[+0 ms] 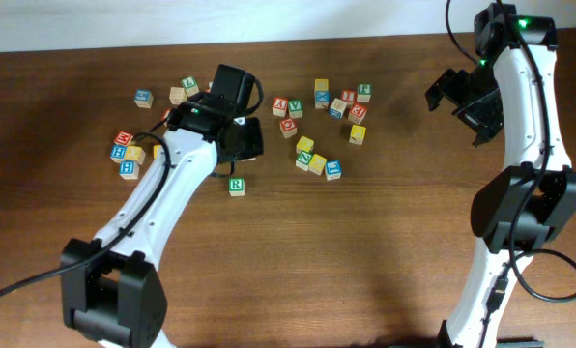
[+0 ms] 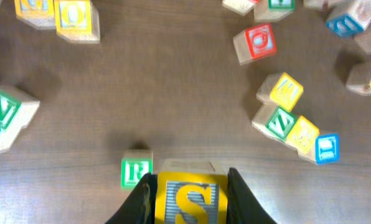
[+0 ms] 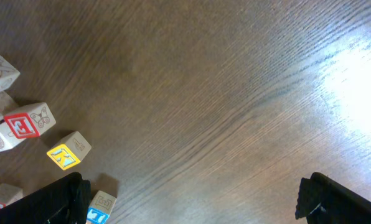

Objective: Spell out RSS
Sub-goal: 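Bring the S block down beside the right of the R block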

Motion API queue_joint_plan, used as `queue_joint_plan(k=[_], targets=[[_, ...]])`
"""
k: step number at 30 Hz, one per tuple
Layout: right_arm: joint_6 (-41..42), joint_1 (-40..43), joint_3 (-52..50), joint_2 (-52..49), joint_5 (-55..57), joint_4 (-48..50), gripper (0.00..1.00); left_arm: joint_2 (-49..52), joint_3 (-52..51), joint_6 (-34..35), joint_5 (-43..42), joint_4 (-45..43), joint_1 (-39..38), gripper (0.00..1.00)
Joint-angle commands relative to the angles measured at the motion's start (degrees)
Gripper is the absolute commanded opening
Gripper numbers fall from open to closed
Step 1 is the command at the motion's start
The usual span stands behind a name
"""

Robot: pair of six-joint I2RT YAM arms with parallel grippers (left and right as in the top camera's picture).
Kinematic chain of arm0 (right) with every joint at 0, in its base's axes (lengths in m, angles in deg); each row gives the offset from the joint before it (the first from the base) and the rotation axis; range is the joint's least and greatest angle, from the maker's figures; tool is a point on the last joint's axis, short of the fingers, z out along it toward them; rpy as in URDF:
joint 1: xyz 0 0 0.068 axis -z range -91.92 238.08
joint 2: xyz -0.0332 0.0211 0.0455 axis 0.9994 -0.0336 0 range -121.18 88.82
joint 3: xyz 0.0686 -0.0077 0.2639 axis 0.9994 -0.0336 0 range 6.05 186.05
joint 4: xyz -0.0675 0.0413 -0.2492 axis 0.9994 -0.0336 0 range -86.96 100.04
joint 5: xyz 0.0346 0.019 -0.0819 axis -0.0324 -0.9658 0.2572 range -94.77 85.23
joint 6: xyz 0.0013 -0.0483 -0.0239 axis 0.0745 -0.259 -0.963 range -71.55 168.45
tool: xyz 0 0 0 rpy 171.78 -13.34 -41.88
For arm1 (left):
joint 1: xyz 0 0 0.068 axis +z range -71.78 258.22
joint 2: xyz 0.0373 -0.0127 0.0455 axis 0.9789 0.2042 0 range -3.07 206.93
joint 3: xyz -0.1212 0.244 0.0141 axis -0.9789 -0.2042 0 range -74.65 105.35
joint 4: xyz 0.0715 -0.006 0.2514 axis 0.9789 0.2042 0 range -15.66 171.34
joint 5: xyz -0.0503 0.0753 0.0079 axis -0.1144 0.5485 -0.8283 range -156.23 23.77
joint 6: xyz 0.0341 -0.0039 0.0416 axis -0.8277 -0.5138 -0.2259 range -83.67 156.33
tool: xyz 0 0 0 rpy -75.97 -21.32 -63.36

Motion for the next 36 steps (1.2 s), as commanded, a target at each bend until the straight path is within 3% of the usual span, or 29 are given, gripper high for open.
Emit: queue_joint_plan(k=[1,7,12,23,36], targets=[[0.1,0.2,0.8,1.4,0.3,0.0,0.98,-0.9,-1.1,1.8,-6.1,5.4,-1.5,0.13],[0.1,0.2,0.8,1.4,0.3,0.0,0.99,-0.9,-6.8,3.9,-5.7,2.1,-5.3,0.14],[0.1,0.2,0.8,1.4,0.3,0.0,0.98,-0.9,-11.4,7.0,1.3,-2.5,-6.9,0.15],[0.1,0.2,0.8,1.4,0.3,0.0,0.98,-0.9,-23.8,7.0,5.7,-19.1,-7.0,0.17],[0.1,0.2,0.8,1.4,0.3,0.0,0.98,0.4,-25.7,3.0,9.2,-27.0,-7.0,0.2]])
